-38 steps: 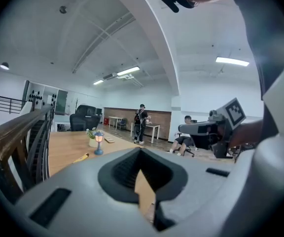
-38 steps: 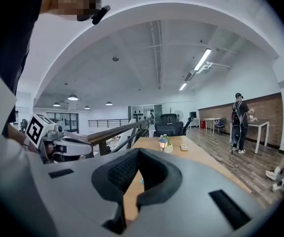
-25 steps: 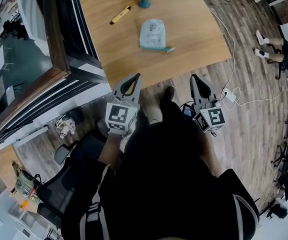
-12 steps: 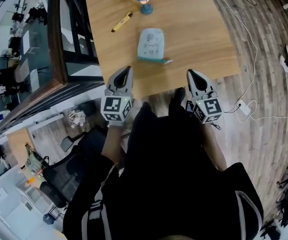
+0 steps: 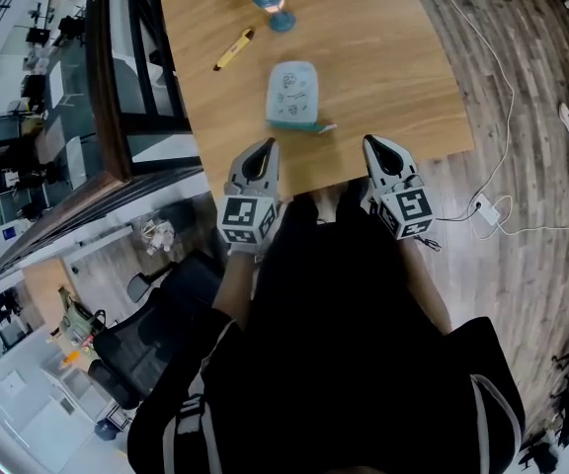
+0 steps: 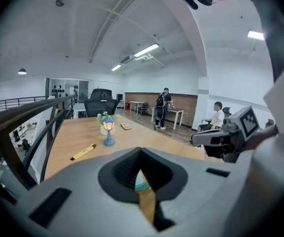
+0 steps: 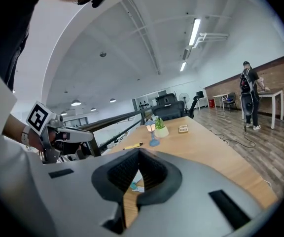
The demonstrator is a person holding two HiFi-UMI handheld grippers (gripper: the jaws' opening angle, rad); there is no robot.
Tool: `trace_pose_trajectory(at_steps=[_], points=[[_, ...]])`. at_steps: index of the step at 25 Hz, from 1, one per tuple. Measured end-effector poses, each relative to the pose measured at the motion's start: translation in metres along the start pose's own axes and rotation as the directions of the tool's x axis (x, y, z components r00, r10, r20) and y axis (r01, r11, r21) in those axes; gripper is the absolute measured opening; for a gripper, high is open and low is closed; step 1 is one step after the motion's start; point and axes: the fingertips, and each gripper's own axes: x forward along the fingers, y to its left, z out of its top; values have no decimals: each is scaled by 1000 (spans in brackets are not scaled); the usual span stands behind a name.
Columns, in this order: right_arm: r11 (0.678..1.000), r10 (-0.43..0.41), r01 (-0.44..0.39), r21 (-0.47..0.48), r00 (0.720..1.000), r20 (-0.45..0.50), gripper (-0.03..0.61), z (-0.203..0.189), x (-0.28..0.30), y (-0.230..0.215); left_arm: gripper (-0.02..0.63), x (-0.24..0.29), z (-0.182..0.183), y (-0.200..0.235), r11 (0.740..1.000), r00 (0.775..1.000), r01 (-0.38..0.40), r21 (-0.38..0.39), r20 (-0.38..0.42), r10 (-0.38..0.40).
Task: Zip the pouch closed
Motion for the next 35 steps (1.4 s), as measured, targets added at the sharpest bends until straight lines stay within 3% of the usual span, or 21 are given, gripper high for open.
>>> trace_pose_trajectory(at_steps=[4, 7, 15, 20, 23, 26, 31, 35], points=[[1000, 11, -11, -6, 999, -45, 13, -14, 15, 9, -2, 7, -7, -5, 998, 998, 61, -8, -12, -61], [998, 50, -55, -30, 988, -148, 14, -48, 44, 17, -2, 11, -16, -10, 994, 994, 105, -4, -34, -105], [983, 99, -156, -100, 899, -427, 14, -139, 127, 9, -2, 19, -37, -27, 987, 984, 160, -26, -71, -161], [988, 96, -139, -62, 883, -459, 13, -150, 141, 0, -2, 31, -58, -36, 978, 969, 199, -55, -141, -205], [991, 86, -121, -52, 895, -438, 14, -143, 137, -5, -2, 40, -67, -42, 974, 958, 218, -65, -176, -226], [989, 103, -139, -56, 901, -421, 14, -135, 122, 2, -2, 42, -67, -39, 972, 958, 219, -80, -170, -230], [989, 104, -143, -47, 876, -471, 14, -158, 119, 5, -2, 45, -62, -31, 973, 960, 216, -82, -163, -227], [990, 95, -135, -50, 873, -478, 14, -158, 131, 3, -2, 47, -60, -27, 974, 961, 212, -80, -165, -223]])
